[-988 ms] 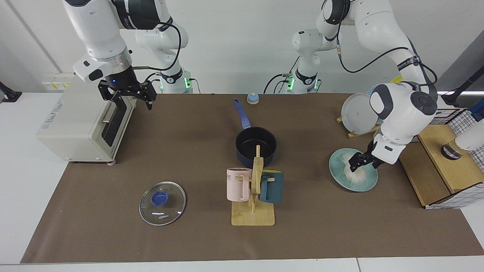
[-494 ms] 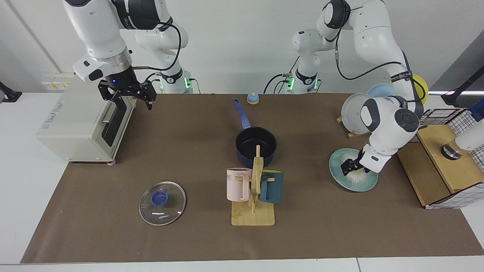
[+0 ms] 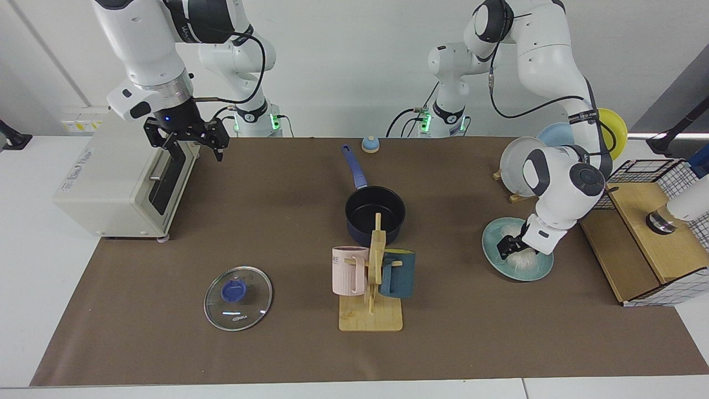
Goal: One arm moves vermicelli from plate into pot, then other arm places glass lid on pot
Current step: 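Grasp the vermicelli with the left gripper and lift it, then carry the vermicelli into the pot while the right gripper reaches the lid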
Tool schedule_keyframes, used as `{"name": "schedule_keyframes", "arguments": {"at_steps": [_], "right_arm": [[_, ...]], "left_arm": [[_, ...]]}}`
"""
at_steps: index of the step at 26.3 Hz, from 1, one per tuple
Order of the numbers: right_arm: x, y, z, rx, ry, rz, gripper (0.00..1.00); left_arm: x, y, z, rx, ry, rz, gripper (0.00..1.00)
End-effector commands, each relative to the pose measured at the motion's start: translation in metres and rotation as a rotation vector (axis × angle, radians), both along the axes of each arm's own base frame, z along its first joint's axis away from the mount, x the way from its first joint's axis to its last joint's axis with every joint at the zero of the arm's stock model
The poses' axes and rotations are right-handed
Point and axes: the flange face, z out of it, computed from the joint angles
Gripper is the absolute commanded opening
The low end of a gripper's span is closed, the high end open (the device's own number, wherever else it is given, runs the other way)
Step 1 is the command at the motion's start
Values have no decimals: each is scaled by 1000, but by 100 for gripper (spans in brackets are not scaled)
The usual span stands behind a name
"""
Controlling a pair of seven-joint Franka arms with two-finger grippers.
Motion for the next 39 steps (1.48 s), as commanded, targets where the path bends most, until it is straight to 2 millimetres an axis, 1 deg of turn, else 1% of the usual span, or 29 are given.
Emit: {"name": "schedule_keyframes", "arguments": {"at_steps": [1, 4, 7, 10, 13, 14, 15, 18, 20, 22, 25, 30, 31, 33, 36, 39], "right_arm": [[-2, -3, 3, 24, -7, 14, 100], [-2, -3, 3, 24, -9, 14, 100], [-2, -1, 3, 24, -6, 18, 100], [-2, 5, 3, 24, -7, 31, 100], [-2, 2, 3, 26, -7, 25, 100], [-2, 1, 3, 26, -8, 25, 100], [-1, 0, 3, 26, -9, 23, 100], [4, -4, -1, 18, -15, 25, 99], [7, -6, 8, 21, -38, 21, 99], [17, -7, 6, 22, -40, 14, 99], [38, -7, 7, 15, -54, 17, 99], [82, -9, -10, 27, -66, 14, 99], [92, -9, -16, 29, -66, 15, 99], [108, -9, -33, 32, -54, 14, 99], [125, -7, -49, 37, -65, 16, 99], [139, -6, -66, 11, -69, 25, 98]], "left_arm": [[-3, 7, -1, 13, -7, -15, 0], [3, 5, 2, 8, -10, -6, 0], [7, 4, 13, 10, 5, -6, 0], [10, -3, 40, 6, 35, -13, 0], [10, -16, 74, -2, 67, 1, 0], [8, -23, 88, -3, 77, 21, 0], [5, -31, 97, -4, 87, 44, 0], [-4, -64, 128, -16, 88, 86, 0], [-13, -84, 148, -17, 84, 107, 0], [-23, -108, 164, -24, 82, 111, 0], [-38, -149, 179, -36, 86, 127, 0], [-57, -218, 185, -66, 78, 179, 0], [-60, -230, 184, -75, 74, 179, 0], [-66, -247, 182, -89, 64, 180, 0], [-79, -278, 166, -122, 61, 195, 0], [-87, -303, 147, -166, 25, 223, 0]]}}
